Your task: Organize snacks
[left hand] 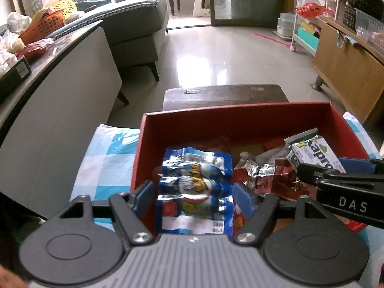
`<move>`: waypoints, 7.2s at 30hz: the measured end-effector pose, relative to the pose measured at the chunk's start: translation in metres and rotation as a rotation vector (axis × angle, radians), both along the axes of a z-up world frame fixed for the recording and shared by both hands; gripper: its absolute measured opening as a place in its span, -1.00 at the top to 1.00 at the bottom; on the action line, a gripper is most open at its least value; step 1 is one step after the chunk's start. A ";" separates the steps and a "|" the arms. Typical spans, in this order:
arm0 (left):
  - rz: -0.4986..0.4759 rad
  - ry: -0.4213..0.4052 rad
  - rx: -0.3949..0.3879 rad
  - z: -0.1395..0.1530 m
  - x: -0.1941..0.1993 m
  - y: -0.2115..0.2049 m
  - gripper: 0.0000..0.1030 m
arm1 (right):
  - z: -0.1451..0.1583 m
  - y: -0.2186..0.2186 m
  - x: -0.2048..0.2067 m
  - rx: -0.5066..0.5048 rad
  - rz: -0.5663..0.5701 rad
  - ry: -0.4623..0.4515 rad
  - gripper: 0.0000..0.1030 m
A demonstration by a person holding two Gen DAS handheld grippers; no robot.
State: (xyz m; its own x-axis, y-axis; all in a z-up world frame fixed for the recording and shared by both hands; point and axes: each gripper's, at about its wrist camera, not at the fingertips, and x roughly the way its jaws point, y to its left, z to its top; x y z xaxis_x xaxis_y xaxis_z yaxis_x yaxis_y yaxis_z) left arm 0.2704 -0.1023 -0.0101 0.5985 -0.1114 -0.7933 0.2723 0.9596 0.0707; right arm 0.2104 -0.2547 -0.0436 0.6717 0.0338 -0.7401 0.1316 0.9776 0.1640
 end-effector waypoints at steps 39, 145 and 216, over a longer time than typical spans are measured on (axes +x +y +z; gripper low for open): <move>0.080 0.101 -0.036 0.016 -0.070 0.099 -0.48 | 0.029 0.032 -0.096 -0.022 0.048 0.036 -0.68; 0.038 0.234 -0.007 -0.047 -0.118 0.055 -0.61 | -0.055 0.004 -0.092 -0.145 0.142 0.175 -1.00; -0.042 0.245 -0.051 -0.034 -0.177 0.081 0.35 | -0.037 0.032 -0.181 -0.165 0.106 0.194 -0.24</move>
